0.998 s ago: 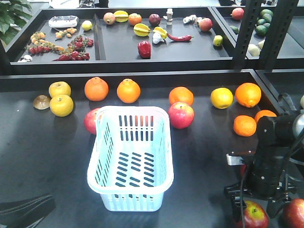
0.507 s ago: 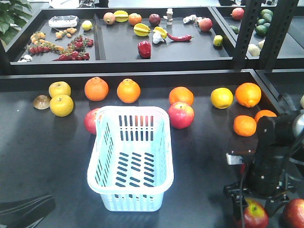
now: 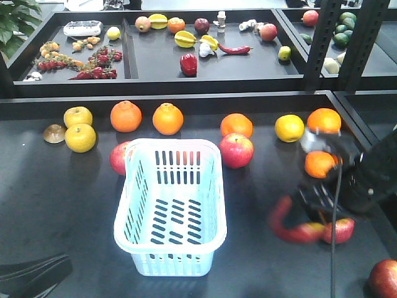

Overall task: Pick three apples into basket with both arms
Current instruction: 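Lift the apple and carry it with the right gripper over the basket, then open the right gripper to drop the apple into the basket, withdraw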

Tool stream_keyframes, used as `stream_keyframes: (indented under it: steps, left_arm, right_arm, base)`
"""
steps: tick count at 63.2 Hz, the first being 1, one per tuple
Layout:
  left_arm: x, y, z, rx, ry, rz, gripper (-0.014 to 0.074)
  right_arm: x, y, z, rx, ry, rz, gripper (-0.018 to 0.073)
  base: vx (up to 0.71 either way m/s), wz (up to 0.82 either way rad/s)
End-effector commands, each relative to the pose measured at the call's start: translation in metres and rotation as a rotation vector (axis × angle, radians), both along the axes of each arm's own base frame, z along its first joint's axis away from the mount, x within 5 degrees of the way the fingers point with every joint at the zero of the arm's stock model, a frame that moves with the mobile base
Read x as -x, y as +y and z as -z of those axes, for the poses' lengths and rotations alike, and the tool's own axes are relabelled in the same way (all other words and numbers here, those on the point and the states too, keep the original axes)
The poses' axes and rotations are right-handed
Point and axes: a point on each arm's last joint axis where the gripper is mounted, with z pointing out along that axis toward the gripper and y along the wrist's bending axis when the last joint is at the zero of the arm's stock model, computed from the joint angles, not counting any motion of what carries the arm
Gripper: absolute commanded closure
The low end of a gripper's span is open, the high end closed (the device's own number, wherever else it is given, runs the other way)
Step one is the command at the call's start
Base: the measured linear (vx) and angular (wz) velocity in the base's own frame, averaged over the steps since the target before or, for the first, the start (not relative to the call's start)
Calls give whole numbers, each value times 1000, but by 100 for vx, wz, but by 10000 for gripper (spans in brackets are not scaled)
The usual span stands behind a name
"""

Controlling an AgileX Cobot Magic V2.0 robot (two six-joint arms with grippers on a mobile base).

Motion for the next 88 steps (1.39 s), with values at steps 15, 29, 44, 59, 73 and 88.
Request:
stream_keyframes:
  steps: [15, 29, 44, 59, 73, 88]
  left_arm:
    - [-2, 1, -9, -9, -33, -12, 603]
    - [-2, 1, -9, -9, -33, -12, 603]
    - [-2, 1, -9, -8, -33, -12, 603]
    - [-2, 1, -8, -8, -32, -11, 603]
    - [-2, 1, -8, -8, -32, -11, 603]
    - [-2, 1, -8, -8, -32, -11, 603]
  right_arm:
    - [-1, 87, -27, -296, -311, -124, 558]
    - [-23, 126, 0, -276, -307, -165, 402]
    - [-40, 143, -6, -298, -309, -208, -15]
    - [-43, 144, -3, -288, -315, -202, -136]
    - [-31, 143, -4, -300, -218, -268, 28]
    - [-11, 116, -25, -95, -213, -303, 566]
  base:
    - [0, 0]
    - [0, 0]
    - [0, 0]
    - [0, 0]
    - [0, 0]
    - [0, 0]
